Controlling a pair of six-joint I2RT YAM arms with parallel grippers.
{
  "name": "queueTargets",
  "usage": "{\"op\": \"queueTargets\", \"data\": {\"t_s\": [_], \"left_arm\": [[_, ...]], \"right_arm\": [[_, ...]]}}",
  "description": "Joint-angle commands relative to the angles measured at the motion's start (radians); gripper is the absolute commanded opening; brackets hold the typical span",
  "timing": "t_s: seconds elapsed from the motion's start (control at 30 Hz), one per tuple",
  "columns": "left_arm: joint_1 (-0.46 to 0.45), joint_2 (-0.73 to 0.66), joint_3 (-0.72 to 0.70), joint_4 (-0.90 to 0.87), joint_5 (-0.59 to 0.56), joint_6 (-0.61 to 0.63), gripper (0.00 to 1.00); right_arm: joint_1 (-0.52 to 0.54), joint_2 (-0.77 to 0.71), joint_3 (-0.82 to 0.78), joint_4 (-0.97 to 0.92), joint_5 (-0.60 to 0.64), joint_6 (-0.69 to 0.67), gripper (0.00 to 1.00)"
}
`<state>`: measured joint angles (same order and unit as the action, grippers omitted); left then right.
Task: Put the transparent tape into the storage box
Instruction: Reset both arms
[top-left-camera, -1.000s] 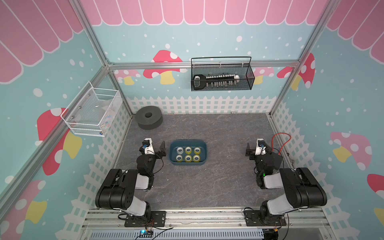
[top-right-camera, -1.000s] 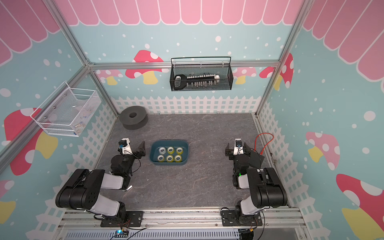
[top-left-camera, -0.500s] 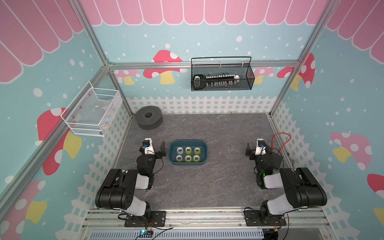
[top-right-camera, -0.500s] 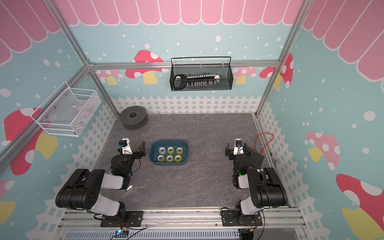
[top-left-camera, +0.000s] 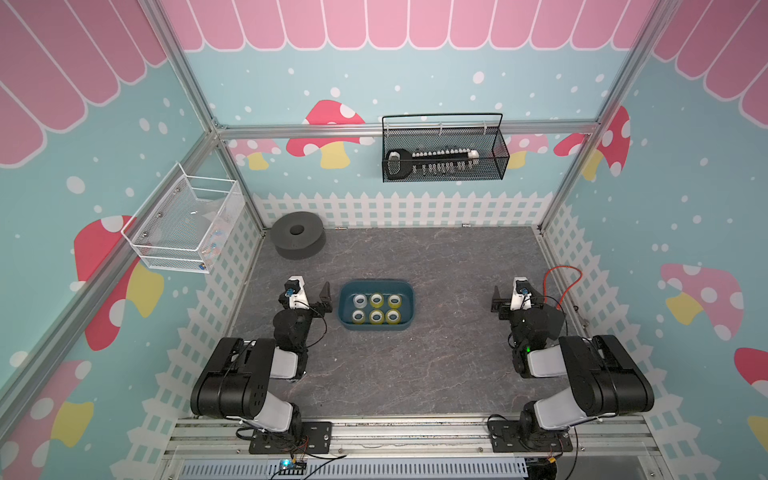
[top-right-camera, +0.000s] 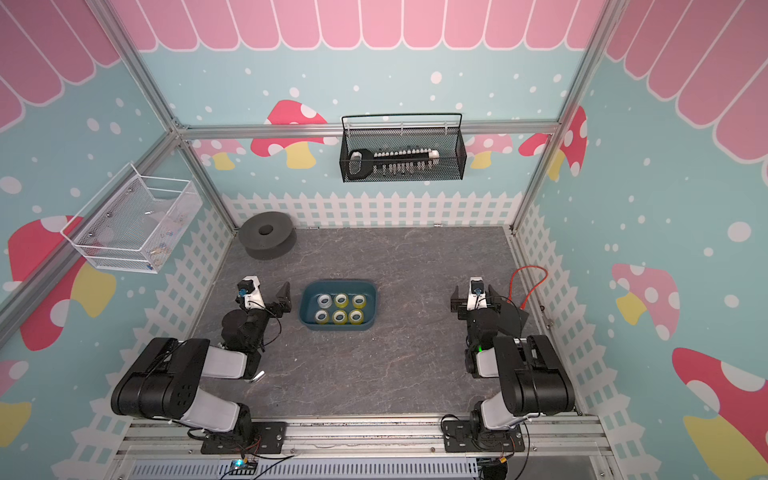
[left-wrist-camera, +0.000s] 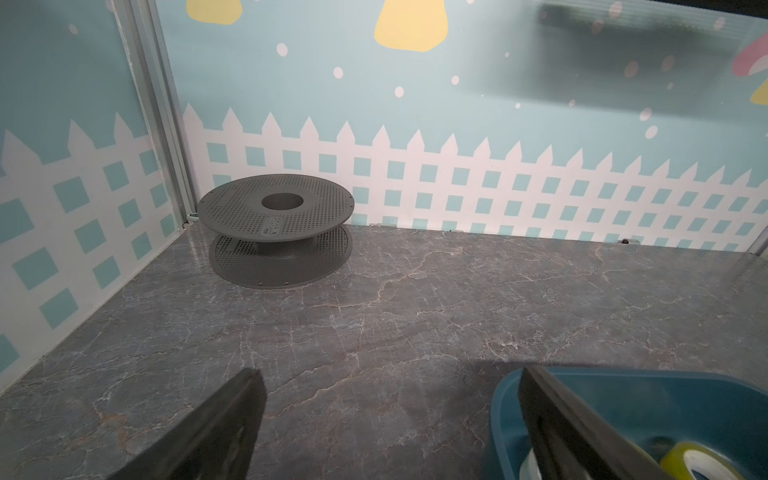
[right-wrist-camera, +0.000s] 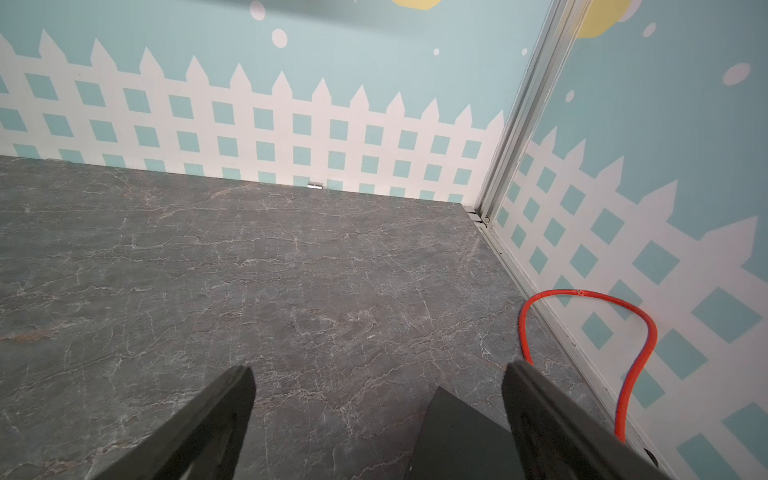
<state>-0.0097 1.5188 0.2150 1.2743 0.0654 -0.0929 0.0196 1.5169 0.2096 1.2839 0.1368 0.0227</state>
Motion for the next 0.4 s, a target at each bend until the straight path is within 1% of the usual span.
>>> {"op": "queueTargets", "data": {"t_s": [0.0,0.37], "left_arm": [[-0.003,0.006,0.01,0.0,0.017,0.016,0.99],[-0.004,0.005,0.011,-0.001,0.016,0.016,0.99]], "right_arm": [[-0.002,0.002,-0.001,0.022,-0.008,-0.007,0.99],[-0.003,0.001,-0.003,0.023,-0.008,-0.007,0.99]]}}
